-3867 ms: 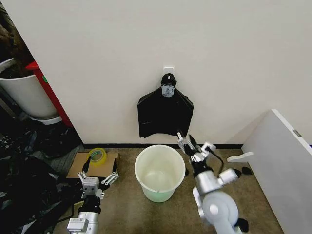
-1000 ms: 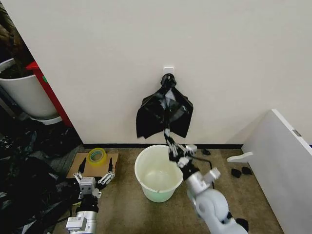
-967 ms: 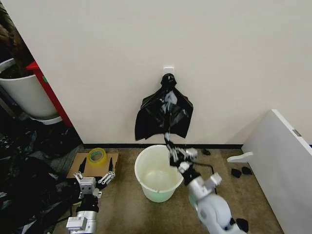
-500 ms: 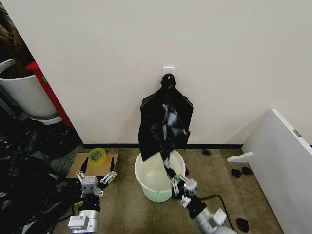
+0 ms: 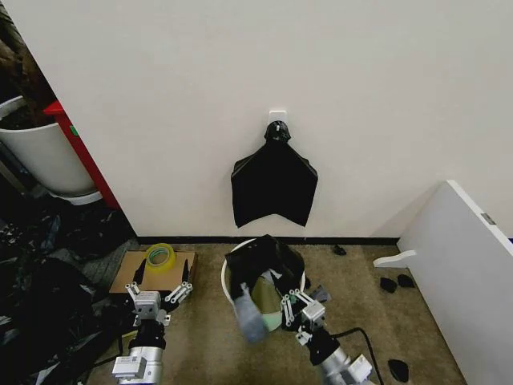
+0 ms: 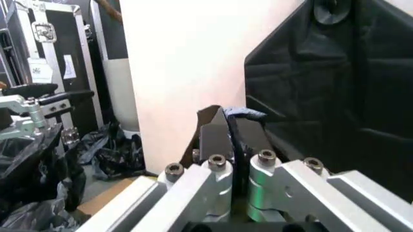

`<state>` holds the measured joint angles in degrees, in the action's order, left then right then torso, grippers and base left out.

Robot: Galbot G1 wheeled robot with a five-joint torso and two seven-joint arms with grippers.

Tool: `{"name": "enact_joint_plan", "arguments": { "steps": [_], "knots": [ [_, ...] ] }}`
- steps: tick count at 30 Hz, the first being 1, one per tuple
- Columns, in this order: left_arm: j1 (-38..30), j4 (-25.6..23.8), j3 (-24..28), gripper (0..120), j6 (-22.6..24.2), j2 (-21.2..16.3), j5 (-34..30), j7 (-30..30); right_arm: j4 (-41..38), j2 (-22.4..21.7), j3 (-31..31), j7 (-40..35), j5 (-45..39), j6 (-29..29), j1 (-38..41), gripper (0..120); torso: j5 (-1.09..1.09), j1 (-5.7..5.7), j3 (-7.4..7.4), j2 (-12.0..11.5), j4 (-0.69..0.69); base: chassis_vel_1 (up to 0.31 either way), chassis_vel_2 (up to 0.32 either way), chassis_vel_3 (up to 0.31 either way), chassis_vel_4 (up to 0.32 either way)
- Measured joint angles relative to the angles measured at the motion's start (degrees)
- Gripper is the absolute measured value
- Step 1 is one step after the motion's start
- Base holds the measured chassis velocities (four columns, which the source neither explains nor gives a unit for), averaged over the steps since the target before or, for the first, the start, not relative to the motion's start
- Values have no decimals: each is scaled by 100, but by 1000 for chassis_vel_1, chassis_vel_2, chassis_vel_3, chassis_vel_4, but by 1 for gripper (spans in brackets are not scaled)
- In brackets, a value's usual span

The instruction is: Place the garbage bag over the trash bin.

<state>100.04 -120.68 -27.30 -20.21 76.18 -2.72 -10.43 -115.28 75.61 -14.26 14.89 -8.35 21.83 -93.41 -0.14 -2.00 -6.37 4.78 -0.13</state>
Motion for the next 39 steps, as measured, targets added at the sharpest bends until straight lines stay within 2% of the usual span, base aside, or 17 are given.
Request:
{"name": "enact_joint_plan", "arguments": {
  "steps": [2, 5, 6, 10, 11, 12, 13, 14, 15, 17, 19, 24, 27, 39],
  "knots": [
    [-3, -48, 30, 100, 26, -40, -13, 13, -16, -14, -8, -2, -5, -16, 14, 0, 0, 0, 0, 0, 0, 0, 0, 0, 0],
    [-90, -202, 265, 100, 182, -364, -124, 99, -38, -58, 1, 4, 28, -34, 18, 0, 0, 0, 0, 0, 0, 0, 0, 0, 0],
    [-90, -202, 265, 100, 182, -364, -124, 99, -38, -58, 1, 4, 28, -34, 18, 0, 0, 0, 0, 0, 0, 0, 0, 0, 0],
    [-361, -382, 702, 100, 406, -1203, -364, 382, -38, -83, 34, 6, 140, -24, 6, 0, -1, 0, 0, 0, -1, 0, 0, 0, 0],
    [-361, -382, 702, 100, 406, -1203, -364, 382, -38, -83, 34, 6, 140, -24, 6, 0, -1, 0, 0, 0, -1, 0, 0, 0, 0],
    [-461, -431, 837, 100, 482, -1540, -500, 475, -44, -82, 33, 5, 159, -24, 9, 0, -2, 0, 0, 0, 0, 0, 0, 0, 0],
    [-493, -448, 879, 100, 506, -1655, -546, 506, -49, -80, 33, 4, 163, -25, 12, 0, -1, 0, 0, 0, -1, 0, 0, 0, 0],
    [-612, -513, 1027, 100, 586, -2086, -734, 640, -65, -77, 33, -6, 172, -40, 36, 0, 0, 0, 0, 0, -3, 0, 0, 0, 0],
    [-612, -513, 1027, 100, 586, -2086, -734, 640, -65, -77, 33, -6, 172, -40, 36, 0, 0, 0, 0, 0, -3, 0, 0, 0, 0],
    [-665, -542, 1112, 100, 620, -2560, -830, 799, -64, -99, 76, -30, 169, -96, 171, 0, -1, 0, 0, 0, -2, 0, 0, 0, 0],
    [-676, -506, 1123, 100, 620, -2789, -830, 865, -37, -130, 149, -48, 141, -155, 304, 0, -1, 0, 0, 0, 1, 0, 0, 0, 0],
    [-780, -322, 1236, 98, 612, -3081, -824, 947, -13, -112, 170, -76, 118, -201, 378, 0, -1, 0, 0, 0, -1, 0, 0, 0, 0],
    [-807, -227, 1277, 98, 594, -3132, -818, 952, -7, -86, 169, -76, 115, -204, 388, 0, -1, 0, 0, 0, 0, 0, 0, 0, 0],
    [-1099, 82, 1407, 97, 590, -2913, -817, 911, 22, -112, 295, -62, 103, -244, 474, 0, -1, 0, 0, 0, 0, 0, 0, 0, 0]
  ]
}}
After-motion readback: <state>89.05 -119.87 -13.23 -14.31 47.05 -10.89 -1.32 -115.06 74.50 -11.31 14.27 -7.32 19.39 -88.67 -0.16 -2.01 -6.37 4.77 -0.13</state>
